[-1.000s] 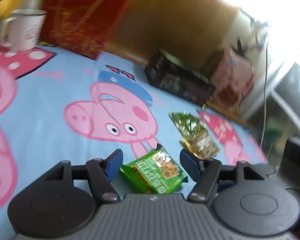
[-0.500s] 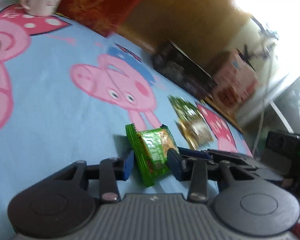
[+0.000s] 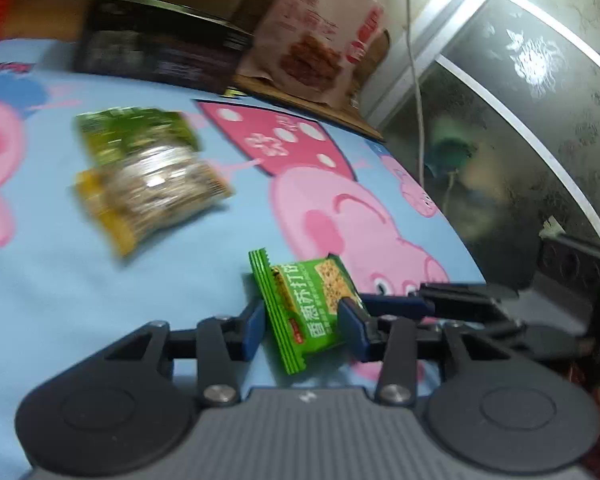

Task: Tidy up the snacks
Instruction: 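Grasp the green biscuit packet with the left gripper and lift, then lower the green biscuit packet into the black tin and release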

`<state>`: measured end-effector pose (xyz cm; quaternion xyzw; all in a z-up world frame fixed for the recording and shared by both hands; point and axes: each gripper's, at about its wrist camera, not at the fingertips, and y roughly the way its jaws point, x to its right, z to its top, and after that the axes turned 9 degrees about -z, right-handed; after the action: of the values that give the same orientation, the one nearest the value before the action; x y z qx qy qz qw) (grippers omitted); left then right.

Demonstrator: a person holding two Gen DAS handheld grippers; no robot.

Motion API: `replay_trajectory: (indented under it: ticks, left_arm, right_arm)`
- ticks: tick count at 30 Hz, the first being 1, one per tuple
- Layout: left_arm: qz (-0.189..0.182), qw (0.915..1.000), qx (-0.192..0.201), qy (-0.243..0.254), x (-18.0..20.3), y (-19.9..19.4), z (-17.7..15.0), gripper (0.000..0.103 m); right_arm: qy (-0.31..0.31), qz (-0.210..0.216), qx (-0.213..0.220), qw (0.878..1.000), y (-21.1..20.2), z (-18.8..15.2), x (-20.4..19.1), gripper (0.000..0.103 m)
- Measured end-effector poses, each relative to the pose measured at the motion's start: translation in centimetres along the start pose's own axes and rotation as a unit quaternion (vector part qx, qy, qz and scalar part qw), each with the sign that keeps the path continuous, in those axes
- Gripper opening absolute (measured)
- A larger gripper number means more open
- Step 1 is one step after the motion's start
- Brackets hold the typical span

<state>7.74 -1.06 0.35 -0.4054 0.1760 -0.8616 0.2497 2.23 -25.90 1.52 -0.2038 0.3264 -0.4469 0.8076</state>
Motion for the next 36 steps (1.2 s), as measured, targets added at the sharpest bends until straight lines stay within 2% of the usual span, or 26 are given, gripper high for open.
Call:
replay_trajectory:
  ticks: [2, 6, 8, 12, 13, 14, 15, 17, 20, 23, 27, 30, 35, 36]
  left_arm:
    - [0.0, 0.9999, -0.009, 0.007, 0.7, 0.9, 0.5, 0.05]
    - [0.003, 0.9999, -0.012, 0.011, 1.2, 1.0, 0.7, 0.059]
    - [0.004, 0.9999, -0.011, 0.003, 1.0, 0.5, 0.5, 0.059]
    - [0.003, 0.9999, -0.013, -0.001, 0.9, 0.5, 0.4, 0.057]
    - [-0.001, 0.9999, -0.014, 0.001, 1.0, 0.6, 0.3, 0.053]
    - [-0.009, 0.9998, -0.019, 0.001, 1.1, 0.9, 0.3, 0.05]
    - [-0.014, 0.9996, -0.024, 0.0, 1.2, 1.2, 0.4, 0.049]
    - [0.001, 0.9997, -0.019, 0.014, 1.6, 1.3, 0.7, 0.049]
    - [-0.005, 0.9998, -0.005, 0.02, 1.4, 0.6, 2.6, 0.049]
    - [-0.003, 0.9992, 0.018, 0.034, 1.3, 0.0, 5.4, 0.049]
    - [0.02, 0.9967, 0.051, 0.059, 0.5, 0.1, 10.6, 0.051]
    - [0.038, 0.9951, 0.075, 0.052, -1.0, 0.8, 15.2, 0.051]
    - [0.079, 0.9898, 0.115, 0.03, -4.3, 2.6, 22.1, 0.054]
    - [0.093, 0.9876, 0.124, 0.025, -5.0, 3.2, 23.3, 0.061]
  right_arm:
    - [0.0, -0.021, 0.02, 1.0, -0.8, -0.6, 0.4, 0.048]
    - [-0.06, -0.059, 0.032, 0.996, -1.6, -1.6, 0.0, 0.056]
    - [-0.093, -0.074, 0.036, 0.992, -1.6, -1.9, -0.4, 0.059]
    - [-0.132, -0.078, 0.035, 0.987, -0.5, -2.0, -0.3, 0.06]
    - [-0.14, -0.076, 0.04, 0.986, -0.3, -2.1, -0.3, 0.059]
    - [-0.148, -0.074, 0.043, 0.985, -0.2, -2.2, -0.5, 0.058]
    - [-0.154, -0.072, 0.044, 0.985, 0.2, -2.0, -0.7, 0.045]
    - [-0.153, -0.079, 0.044, 0.984, 0.5, -1.5, -1.3, 0.043]
    - [-0.137, -0.075, 0.052, 0.986, 0.6, -0.1, -1.1, 0.042]
    - [-0.127, -0.071, 0.075, 0.987, 0.6, 2.3, -0.9, 0.042]
    - [-0.137, -0.079, 0.11, 0.981, 2.1, 7.1, -0.4, 0.042]
    - [-0.13, -0.08, 0.122, 0.981, 4.2, 11.1, 0.6, 0.042]
    - [-0.081, -0.071, 0.13, 0.986, 8.9, 18.1, 3.5, 0.041]
    - [-0.072, -0.072, 0.131, 0.986, 10.1, 19.3, 4.0, 0.041]
